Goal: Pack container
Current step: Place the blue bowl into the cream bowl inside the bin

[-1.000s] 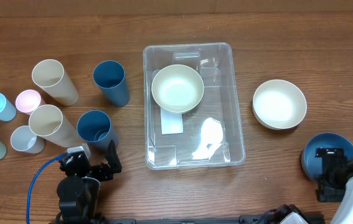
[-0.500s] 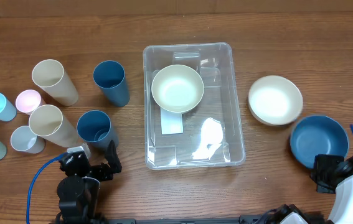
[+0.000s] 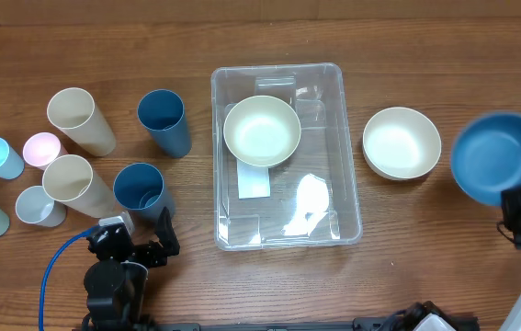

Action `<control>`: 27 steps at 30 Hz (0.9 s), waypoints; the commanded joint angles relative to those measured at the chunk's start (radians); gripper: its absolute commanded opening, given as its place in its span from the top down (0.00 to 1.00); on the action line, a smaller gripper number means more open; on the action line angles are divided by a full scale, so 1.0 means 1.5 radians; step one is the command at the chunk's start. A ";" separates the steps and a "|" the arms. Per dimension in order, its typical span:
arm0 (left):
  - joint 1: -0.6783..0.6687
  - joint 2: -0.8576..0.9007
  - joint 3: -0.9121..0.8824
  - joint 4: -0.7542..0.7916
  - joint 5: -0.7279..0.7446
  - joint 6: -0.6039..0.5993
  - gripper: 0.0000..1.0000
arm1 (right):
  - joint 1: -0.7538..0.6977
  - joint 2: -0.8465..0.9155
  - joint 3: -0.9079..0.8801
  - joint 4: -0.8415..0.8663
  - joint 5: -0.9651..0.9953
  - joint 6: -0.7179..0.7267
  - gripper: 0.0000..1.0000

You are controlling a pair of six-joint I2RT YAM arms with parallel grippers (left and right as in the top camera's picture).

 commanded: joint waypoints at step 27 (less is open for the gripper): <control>-0.002 -0.007 -0.002 0.000 0.005 0.006 0.00 | 0.739 0.436 0.299 0.172 0.026 -0.199 0.63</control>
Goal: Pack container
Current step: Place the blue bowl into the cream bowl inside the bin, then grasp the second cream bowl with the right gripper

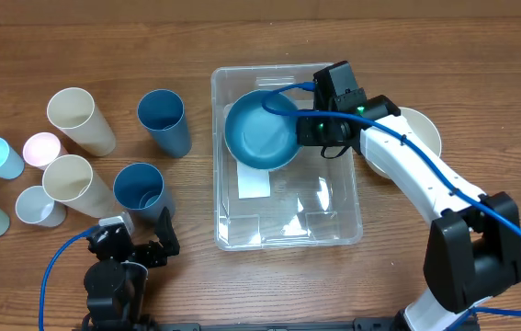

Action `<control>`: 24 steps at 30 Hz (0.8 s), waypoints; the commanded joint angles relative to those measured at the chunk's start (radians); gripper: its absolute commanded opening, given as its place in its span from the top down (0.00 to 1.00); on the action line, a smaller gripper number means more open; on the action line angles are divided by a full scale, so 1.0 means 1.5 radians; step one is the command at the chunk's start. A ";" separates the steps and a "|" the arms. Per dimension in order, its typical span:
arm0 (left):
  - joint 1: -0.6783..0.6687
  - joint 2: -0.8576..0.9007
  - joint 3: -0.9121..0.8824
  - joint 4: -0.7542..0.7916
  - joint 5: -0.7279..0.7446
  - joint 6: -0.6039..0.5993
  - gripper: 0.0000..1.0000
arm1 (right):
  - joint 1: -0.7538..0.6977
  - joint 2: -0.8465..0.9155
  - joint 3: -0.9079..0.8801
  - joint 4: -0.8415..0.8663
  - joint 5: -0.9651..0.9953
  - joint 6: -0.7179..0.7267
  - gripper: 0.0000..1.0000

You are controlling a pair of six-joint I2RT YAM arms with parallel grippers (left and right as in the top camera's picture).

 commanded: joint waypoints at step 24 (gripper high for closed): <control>-0.002 -0.007 -0.002 0.000 0.005 0.006 0.00 | -0.498 -0.011 0.035 -0.257 0.016 0.054 0.18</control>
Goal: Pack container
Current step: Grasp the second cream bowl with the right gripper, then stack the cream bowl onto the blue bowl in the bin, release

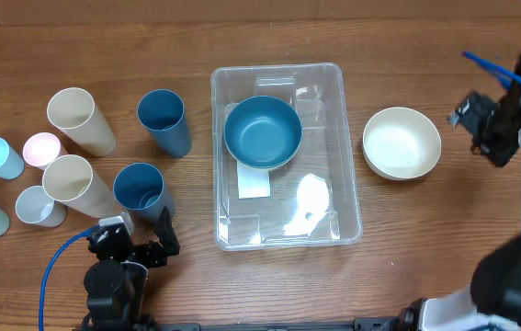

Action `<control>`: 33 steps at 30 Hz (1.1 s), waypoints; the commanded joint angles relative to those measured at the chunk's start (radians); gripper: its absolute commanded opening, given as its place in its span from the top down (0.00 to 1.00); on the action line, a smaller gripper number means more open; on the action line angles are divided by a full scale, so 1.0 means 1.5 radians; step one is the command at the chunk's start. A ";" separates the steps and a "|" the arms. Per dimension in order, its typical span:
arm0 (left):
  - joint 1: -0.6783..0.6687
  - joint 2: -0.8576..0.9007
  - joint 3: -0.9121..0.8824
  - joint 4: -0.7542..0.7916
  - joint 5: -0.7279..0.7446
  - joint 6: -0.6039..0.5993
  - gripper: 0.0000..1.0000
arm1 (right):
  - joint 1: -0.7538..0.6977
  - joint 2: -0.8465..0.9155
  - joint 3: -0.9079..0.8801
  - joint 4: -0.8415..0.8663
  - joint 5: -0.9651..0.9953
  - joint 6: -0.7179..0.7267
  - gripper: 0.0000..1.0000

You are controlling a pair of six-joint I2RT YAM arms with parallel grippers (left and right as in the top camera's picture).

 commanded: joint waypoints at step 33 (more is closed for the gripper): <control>-0.002 -0.007 -0.002 0.000 0.005 0.006 0.00 | 0.412 -0.189 0.119 0.036 -0.001 -0.005 0.96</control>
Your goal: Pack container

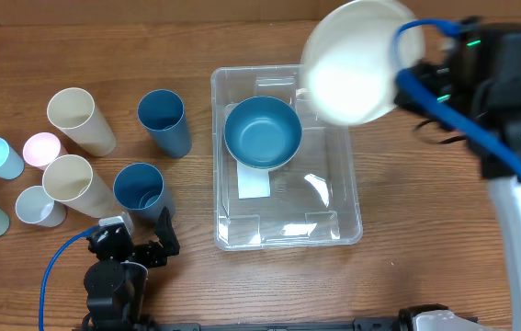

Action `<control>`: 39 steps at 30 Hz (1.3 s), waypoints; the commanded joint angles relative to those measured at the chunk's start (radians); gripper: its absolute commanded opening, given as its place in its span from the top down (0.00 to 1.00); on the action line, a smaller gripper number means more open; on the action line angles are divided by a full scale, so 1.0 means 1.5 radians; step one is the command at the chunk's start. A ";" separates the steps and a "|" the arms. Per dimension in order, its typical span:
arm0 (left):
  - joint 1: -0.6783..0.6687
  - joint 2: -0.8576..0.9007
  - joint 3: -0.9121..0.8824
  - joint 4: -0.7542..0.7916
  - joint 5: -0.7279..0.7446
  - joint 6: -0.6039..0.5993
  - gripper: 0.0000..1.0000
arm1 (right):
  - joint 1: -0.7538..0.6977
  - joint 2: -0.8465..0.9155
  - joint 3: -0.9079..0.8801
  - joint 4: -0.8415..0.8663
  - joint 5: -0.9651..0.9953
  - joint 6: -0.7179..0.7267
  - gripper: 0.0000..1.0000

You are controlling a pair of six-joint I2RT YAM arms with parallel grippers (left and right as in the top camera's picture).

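A clear plastic container (283,221) sits mid-table with a blue bowl (262,131) in its far half. A cream bowl (352,62) hangs high above the container's far right corner, tilted and large in the overhead view. My right gripper (407,57) is shut on that bowl's right rim, and the bowl mostly hides its fingers. My left gripper (136,248) rests low at the front left, open and holding nothing, just in front of a dark blue cup (141,190).
Several cups stand left of the container: a cream cup (81,119), a dark blue cup (164,121), another cream cup (74,184), and small pastel cups near the left edge. The right arm (517,165) spans the right side.
The cream bowl stood on the table right of the container with my right gripper empty beyond it. Now the gripper holds that bowl, raised over the container's far right corner.
First a cream bowl lay in the container and my right gripper held the blue bowl at the far right. Then the blue bowl sat on that cream bowl. The gripper was then back at the right, empty. Now it holds the second cream bowl aloft.
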 commanded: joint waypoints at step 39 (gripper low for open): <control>-0.002 -0.007 -0.002 0.016 0.005 0.005 0.00 | -0.367 0.126 0.070 -0.093 0.024 0.075 0.00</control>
